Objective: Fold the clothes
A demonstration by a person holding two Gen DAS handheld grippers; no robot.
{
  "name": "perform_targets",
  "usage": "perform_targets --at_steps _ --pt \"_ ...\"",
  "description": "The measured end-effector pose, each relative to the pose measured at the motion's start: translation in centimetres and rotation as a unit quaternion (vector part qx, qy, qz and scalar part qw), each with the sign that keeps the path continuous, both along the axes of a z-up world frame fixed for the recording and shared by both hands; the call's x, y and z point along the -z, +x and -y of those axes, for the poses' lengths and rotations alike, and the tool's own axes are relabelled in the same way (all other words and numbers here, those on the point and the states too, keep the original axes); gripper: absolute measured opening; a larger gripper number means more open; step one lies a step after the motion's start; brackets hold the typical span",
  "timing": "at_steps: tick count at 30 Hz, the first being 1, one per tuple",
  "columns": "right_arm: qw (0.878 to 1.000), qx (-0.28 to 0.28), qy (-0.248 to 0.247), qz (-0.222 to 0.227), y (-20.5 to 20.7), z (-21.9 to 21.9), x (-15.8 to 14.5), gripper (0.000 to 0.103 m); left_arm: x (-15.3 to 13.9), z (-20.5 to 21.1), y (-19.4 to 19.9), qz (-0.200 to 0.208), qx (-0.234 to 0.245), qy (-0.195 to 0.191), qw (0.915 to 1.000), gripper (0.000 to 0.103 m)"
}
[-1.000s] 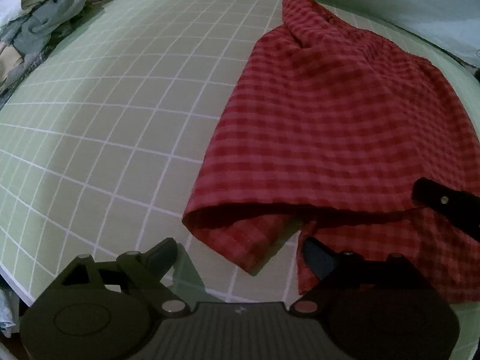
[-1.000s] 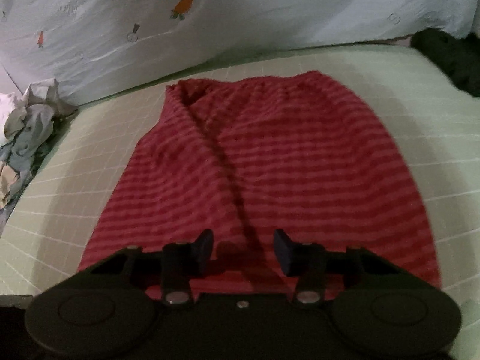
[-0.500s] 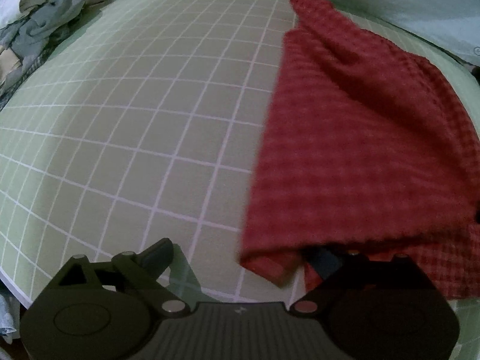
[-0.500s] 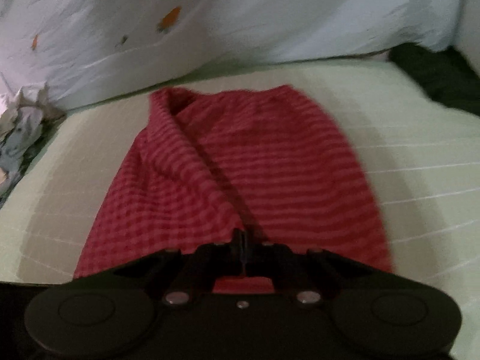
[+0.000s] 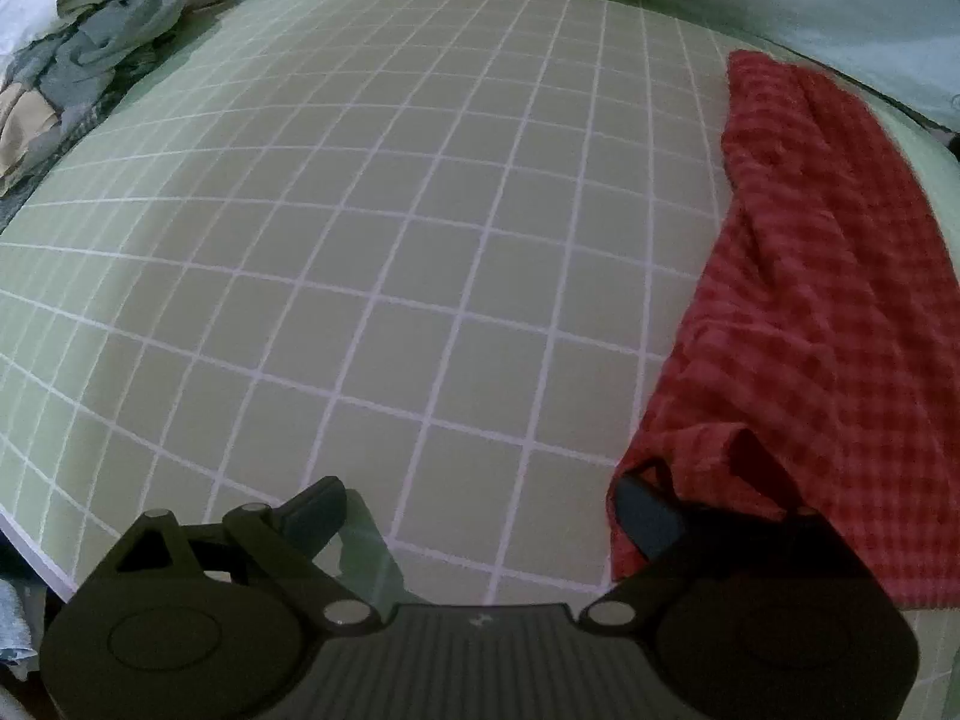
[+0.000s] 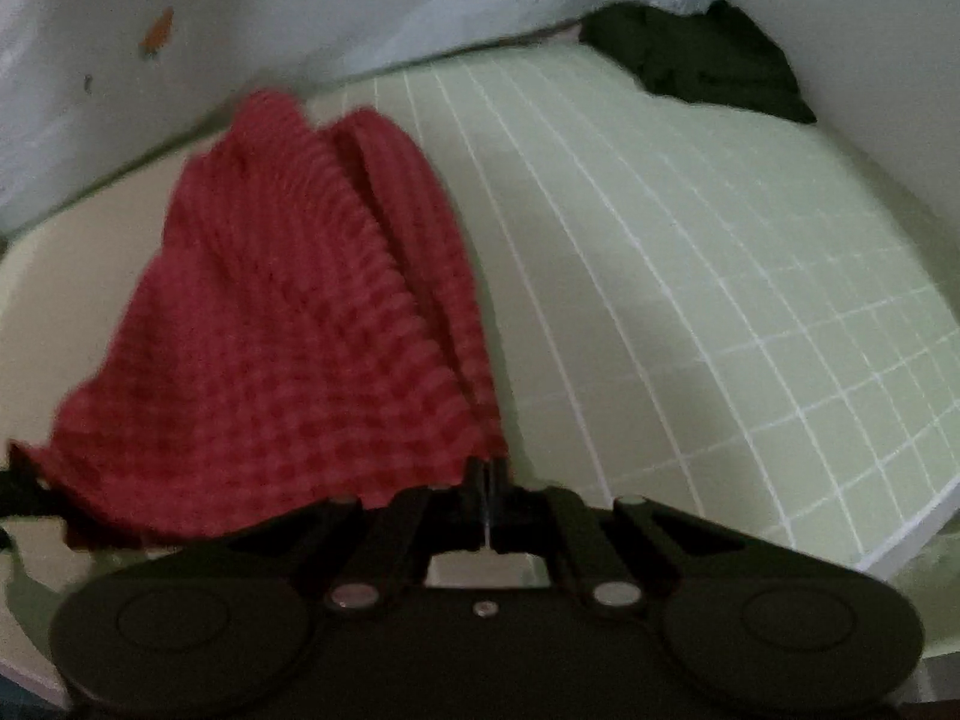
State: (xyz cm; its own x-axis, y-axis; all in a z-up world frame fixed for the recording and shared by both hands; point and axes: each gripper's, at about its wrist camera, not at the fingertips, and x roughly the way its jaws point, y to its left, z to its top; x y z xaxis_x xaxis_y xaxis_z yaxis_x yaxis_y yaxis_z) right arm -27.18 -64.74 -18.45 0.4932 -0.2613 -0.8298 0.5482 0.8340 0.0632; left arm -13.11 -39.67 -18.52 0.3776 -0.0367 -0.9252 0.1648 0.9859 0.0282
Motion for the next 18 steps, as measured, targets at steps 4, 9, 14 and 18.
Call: perform_targets --at_steps 4,9,14,18 --pt "1.0 -0.002 0.009 -0.016 0.1 -0.4 0.8 0.002 0.0 -0.2 0.0 -0.005 -0.003 -0.001 1.0 0.096" --pt "1.0 -0.005 0.011 -0.024 0.3 -0.4 0.5 0.009 -0.3 -1.0 0.6 -0.041 -0.022 -0.015 0.9988 0.096" --pt "1.0 0.007 0.002 -0.008 1.0 0.1 -0.4 0.036 -2.4 -2.1 1.4 -0.05 -0.034 -0.041 0.9973 0.096" --pt "1.0 0.005 -0.011 -0.001 1.9 0.4 -0.9 0.04 -4.3 -3.4 1.9 -0.043 -0.053 -0.072 0.9951 0.096"
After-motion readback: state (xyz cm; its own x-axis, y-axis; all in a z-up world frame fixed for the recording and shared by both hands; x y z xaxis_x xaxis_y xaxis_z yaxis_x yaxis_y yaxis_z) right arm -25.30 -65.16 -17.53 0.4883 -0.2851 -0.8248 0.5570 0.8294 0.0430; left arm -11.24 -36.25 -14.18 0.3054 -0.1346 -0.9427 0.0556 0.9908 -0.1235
